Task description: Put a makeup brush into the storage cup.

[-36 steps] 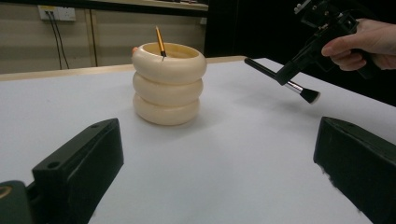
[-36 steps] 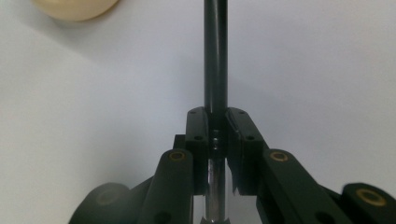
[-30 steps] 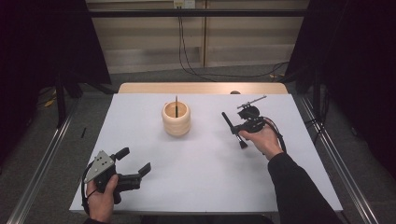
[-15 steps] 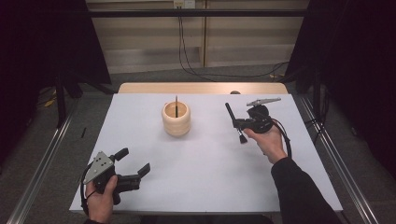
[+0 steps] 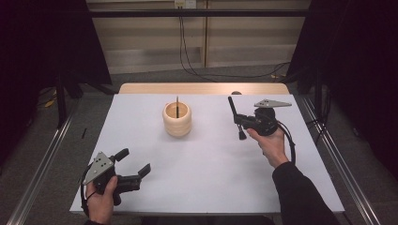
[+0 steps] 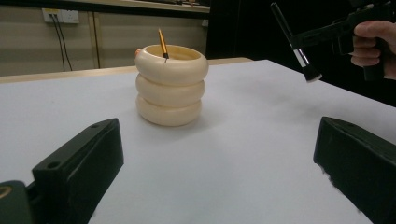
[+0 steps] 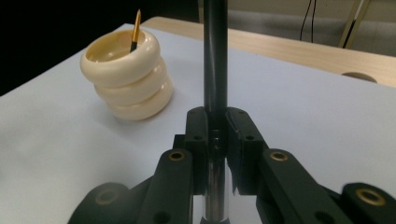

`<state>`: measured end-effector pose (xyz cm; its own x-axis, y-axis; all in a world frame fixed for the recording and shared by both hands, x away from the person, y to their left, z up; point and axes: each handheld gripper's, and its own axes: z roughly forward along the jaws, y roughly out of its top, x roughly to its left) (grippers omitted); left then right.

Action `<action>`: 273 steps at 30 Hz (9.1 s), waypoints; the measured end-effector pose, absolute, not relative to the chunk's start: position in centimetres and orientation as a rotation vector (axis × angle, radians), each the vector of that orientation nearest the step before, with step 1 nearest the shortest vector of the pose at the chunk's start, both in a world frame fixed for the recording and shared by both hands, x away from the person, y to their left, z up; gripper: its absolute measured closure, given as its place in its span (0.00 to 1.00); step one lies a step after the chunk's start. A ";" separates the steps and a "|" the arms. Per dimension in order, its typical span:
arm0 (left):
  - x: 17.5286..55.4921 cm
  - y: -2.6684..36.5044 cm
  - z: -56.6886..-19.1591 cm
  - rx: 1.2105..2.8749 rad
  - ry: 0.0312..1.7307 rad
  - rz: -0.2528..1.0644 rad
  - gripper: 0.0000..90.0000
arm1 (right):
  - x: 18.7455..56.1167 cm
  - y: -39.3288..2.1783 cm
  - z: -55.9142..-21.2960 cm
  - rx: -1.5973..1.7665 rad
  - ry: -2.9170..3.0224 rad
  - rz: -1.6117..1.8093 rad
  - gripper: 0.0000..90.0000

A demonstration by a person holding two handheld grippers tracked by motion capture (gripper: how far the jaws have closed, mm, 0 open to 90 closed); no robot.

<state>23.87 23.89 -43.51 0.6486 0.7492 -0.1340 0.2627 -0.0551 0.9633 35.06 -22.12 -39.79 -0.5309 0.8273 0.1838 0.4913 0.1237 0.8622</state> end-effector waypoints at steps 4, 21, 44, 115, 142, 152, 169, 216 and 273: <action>23.9 23.9 -43.5 1.624 0.848 0.487 0.02 | 34.6 -22.6 -39.6 1.262 2.027 1.429 0.89; 23.8 23.8 -43.5 1.622 0.849 0.489 0.02 | 32.4 -24.1 -38.8 1.213 1.954 1.544 0.89; 23.5 23.8 -43.3 1.618 0.836 0.499 0.02 | 27.9 -24.4 -38.0 1.133 1.986 1.635 0.89; 23.5 23.4 -43.3 1.661 0.797 0.465 0.01 | 27.2 -19.5 -37.3 0.745 2.630 1.396 0.89; 23.4 23.4 -43.2 1.667 0.792 0.471 0.01 | 27.8 -16.6 -37.9 0.602 2.871 1.108 0.89; 23.4 23.5 -43.0 1.669 0.788 0.474 0.01 | 28.1 -15.7 -37.7 0.542 2.931 1.007 0.89; 23.6 24.2 -41.6 1.650 0.760 0.457 0.01 | 28.1 -14.0 -37.9 0.429 3.040 0.834 0.89; 25.8 16.9 -36.2 1.784 0.425 0.292 0.01 | 27.9 -14.4 -38.3 0.408 3.068 0.851 0.89; 26.3 9.1 -39.6 2.438 0.080 0.032 0.35 | 27.3 -10.5 -38.9 0.191 3.172 0.672 0.89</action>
<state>26.34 9.10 -39.62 0.9978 0.0662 0.0022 0.0491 -0.7617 0.6460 27.26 -10.46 -38.86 -0.9875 0.0924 0.1277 0.1363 0.9077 0.3970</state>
